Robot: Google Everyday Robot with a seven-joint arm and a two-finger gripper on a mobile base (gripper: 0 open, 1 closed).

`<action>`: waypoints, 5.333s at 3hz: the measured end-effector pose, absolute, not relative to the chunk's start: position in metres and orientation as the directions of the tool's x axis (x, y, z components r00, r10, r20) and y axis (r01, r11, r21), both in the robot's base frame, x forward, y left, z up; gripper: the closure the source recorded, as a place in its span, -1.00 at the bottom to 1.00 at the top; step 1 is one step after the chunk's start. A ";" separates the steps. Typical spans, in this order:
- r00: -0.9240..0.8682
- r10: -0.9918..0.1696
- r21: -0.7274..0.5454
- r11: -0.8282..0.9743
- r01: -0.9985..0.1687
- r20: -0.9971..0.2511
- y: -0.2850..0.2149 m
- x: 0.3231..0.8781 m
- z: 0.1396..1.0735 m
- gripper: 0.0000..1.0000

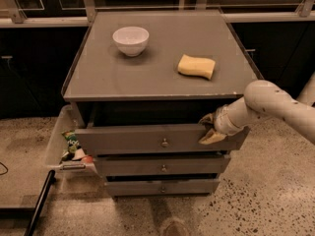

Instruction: Open top drawer

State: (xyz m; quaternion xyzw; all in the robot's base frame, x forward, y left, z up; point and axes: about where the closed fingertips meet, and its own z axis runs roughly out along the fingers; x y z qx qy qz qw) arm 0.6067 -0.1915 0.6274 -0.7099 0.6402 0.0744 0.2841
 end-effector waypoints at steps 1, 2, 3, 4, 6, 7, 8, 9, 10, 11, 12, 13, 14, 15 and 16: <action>0.169 -0.867 -0.308 -0.019 -0.951 -0.470 -0.191 0.607 0.627 0.24; 0.177 -0.859 -0.302 -0.027 -0.953 -0.481 -0.191 0.599 0.625 -0.23; 0.180 -0.853 -0.295 -0.033 -0.955 -0.490 -0.190 0.592 0.627 -0.54; 0.187 -0.840 -0.291 -0.036 -0.956 -0.510 -0.198 0.560 0.633 -0.22; 0.183 -0.837 -0.286 -0.033 -0.958 -0.516 -0.205 0.546 0.638 0.71; 0.190 -0.828 -0.280 -0.041 -0.959 -0.528 -0.205 0.533 0.638 1.00; 0.192 -0.824 -0.270 -0.050 -0.962 -0.533 -0.211 0.515 0.635 0.62; 0.192 -0.824 -0.270 -0.050 -0.962 -0.533 -0.211 0.515 0.635 0.16; 0.192 -0.824 -0.270 -0.050 -0.962 -0.533 -0.211 0.515 0.635 -0.31; 0.193 -0.822 -0.267 -0.051 -0.962 -0.535 -0.210 0.520 0.632 -0.77; 0.178 -0.809 -0.241 -0.046 -0.969 -0.561 -0.215 0.521 0.625 -0.73; 0.178 -0.809 -0.241 -0.046 -0.969 -0.561 -0.215 0.521 0.627 -0.27; 0.168 -0.816 -0.231 -0.044 -0.972 -0.552 -0.229 0.501 0.632 0.20; 0.180 -0.829 -0.239 -0.058 -0.969 -0.530 -0.237 0.478 0.647 0.66; 0.185 -0.829 -0.244 -0.061 -0.968 -0.527 -0.237 0.475 0.649 1.00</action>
Offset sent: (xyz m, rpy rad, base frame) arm -0.0170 -0.0023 -0.0011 0.0245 0.0085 0.0221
